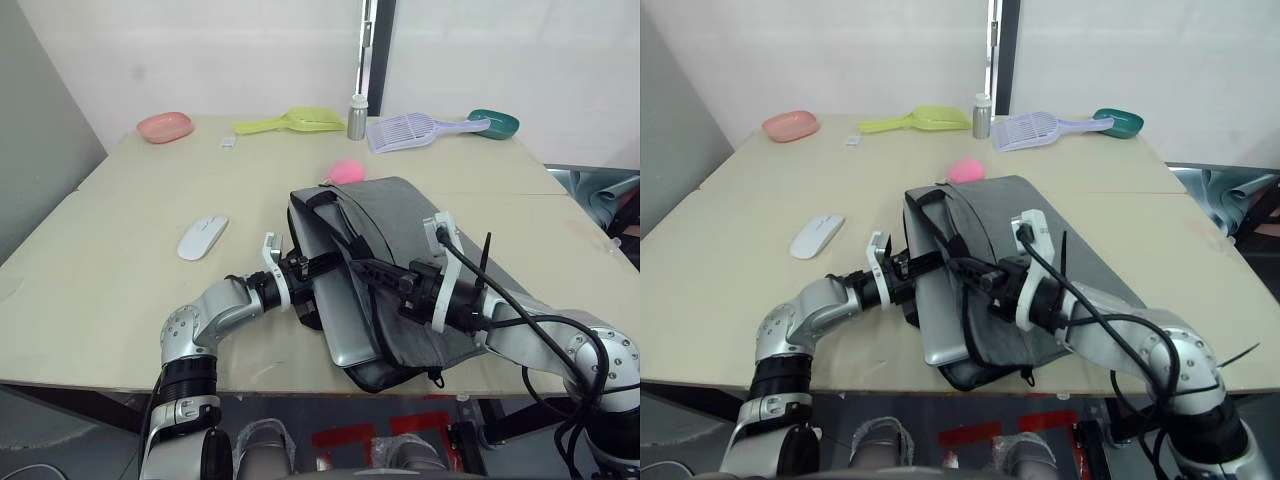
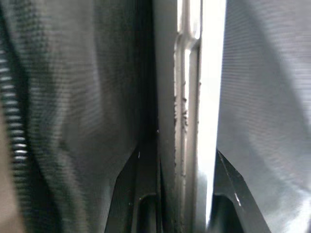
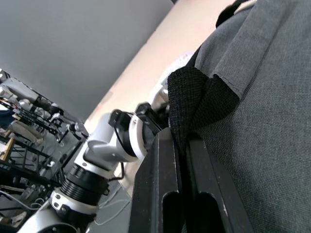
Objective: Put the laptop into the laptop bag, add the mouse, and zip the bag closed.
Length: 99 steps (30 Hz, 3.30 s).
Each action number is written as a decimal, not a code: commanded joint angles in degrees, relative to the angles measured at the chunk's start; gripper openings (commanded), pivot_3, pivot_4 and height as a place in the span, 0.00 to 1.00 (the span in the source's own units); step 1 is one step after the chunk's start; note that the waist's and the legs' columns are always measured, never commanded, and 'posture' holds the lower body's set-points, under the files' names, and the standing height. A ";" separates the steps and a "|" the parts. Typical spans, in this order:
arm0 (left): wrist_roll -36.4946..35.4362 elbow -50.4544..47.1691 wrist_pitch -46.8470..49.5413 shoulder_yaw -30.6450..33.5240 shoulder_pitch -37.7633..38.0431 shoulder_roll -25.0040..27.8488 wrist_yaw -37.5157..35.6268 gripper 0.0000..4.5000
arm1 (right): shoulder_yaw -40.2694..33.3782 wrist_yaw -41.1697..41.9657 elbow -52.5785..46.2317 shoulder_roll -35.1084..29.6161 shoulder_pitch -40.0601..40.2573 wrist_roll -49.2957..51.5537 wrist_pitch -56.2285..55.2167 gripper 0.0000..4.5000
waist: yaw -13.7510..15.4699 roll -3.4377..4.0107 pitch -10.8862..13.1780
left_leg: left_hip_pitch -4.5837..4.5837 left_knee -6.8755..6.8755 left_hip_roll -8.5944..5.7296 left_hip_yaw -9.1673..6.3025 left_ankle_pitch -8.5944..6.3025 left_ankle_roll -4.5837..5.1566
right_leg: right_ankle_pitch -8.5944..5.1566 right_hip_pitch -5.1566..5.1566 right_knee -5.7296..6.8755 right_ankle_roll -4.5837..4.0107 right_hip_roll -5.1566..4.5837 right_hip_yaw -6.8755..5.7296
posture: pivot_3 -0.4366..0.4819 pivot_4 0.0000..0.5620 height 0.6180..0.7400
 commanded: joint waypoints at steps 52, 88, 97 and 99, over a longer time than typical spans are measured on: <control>-0.54 2.42 -7.53 -14.44 -7.54 2.26 -7.49 0.68 | -1.00 1.46 0.04 -1.60 -3.38 2.19 -3.51 0.00 | 0.06 0.00 0.00 | -0.01 0.01 -0.04 0.00 0.00 0.00 | 0.14 0.01 -0.01 0.26 -0.05 0.02 | 0.48 0.27 1.00; 33.37 -13.21 -2.94 -7.73 -1.19 58.88 -83.19 0.99 | -4.84 14.52 12.19 -7.55 -4.11 -10.07 0.99 0.00 | -0.16 0.08 -0.04 | 0.08 -0.05 -0.04 0.04 0.00 0.00 | -0.22 0.00 0.05 -0.36 -0.10 0.03 | 0.48 0.27 1.00; 40.84 -12.62 -8.91 -0.58 6.17 59.99 -91.74 0.99 | -5.85 16.93 11.78 -7.58 -3.96 -10.20 3.43 0.00 | 0.32 0.08 -0.05 | 0.09 -0.10 -0.05 0.03 -0.04 0.06 | -0.27 -0.01 0.08 -0.46 -0.10 -0.03 | 0.48 0.27 1.00; 41.46 -13.87 -10.32 0.96 7.70 59.76 -94.03 0.99 | -5.86 17.36 11.82 -7.51 -4.17 -10.42 3.65 0.00 | 0.33 0.09 -0.05 | 0.09 -0.10 -0.05 0.04 -0.04 0.06 | -0.27 -0.01 0.08 -0.47 -0.10 -0.02 | 0.48 0.27 1.00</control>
